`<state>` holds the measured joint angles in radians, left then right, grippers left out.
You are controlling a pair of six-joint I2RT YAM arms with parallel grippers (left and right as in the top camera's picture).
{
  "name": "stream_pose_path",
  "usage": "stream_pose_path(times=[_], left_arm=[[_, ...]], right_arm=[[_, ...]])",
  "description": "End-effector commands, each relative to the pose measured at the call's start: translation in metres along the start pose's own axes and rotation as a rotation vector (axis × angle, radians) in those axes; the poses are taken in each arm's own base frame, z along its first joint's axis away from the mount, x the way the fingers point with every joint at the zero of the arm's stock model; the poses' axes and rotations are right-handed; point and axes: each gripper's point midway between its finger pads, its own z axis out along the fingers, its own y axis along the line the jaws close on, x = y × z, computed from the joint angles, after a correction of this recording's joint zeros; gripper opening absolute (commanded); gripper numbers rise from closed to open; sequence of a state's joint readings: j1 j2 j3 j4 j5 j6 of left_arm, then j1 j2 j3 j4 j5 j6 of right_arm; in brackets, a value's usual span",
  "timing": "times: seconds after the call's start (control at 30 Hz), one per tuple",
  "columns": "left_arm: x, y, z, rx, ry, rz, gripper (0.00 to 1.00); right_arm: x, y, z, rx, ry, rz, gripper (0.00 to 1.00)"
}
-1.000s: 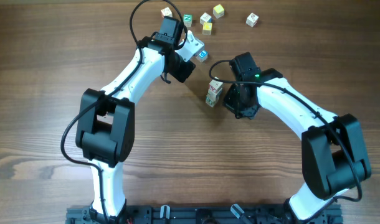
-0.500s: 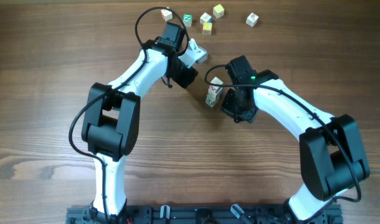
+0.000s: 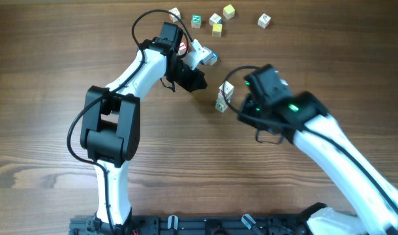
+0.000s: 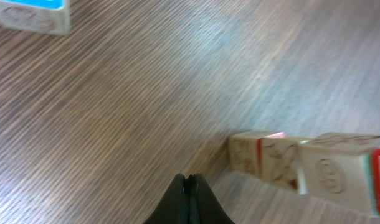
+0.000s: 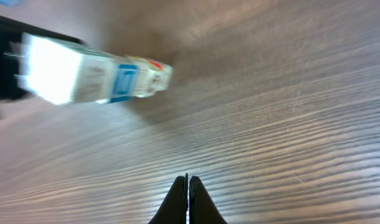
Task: Form a tower
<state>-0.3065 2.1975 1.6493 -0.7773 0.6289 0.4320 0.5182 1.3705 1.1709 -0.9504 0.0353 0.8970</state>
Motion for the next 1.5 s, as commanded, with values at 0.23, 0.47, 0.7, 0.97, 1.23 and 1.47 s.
stream_pose_path(times=[0.23,0.47,0.7,0.97,1.23,1.47], left_arm=[[0.013,0.004,0.044,0.144,0.015,-0.352,0.04],[0.034,-0.013,0.062,0.164,0.099,-0.447,0.04],[0.053,-0.017,0.068,0.171,0.141,-0.475,0.04],[0.060,-0.020,0.067,0.175,0.174,-0.502,0.04],[0.066,-0.023,0.065,0.179,0.200,-0.523,0.04],[0.069,-0.025,0.064,0.180,0.213,-0.534,0.04]], right_arm=[[-0.022,-0.030,-0.120,-0.160,-0.349,0.075,0.04],[-0.023,-0.032,-0.120,-0.151,-0.356,0.095,0.04],[-0.023,-0.032,-0.120,-0.151,-0.356,0.095,0.04],[-0.022,-0.033,-0.120,-0.145,-0.352,0.094,0.04],[-0.022,-0.033,-0.120,-0.145,-0.352,0.094,0.04],[-0.022,-0.033,-0.120,-0.145,-0.352,0.094,0.04]])
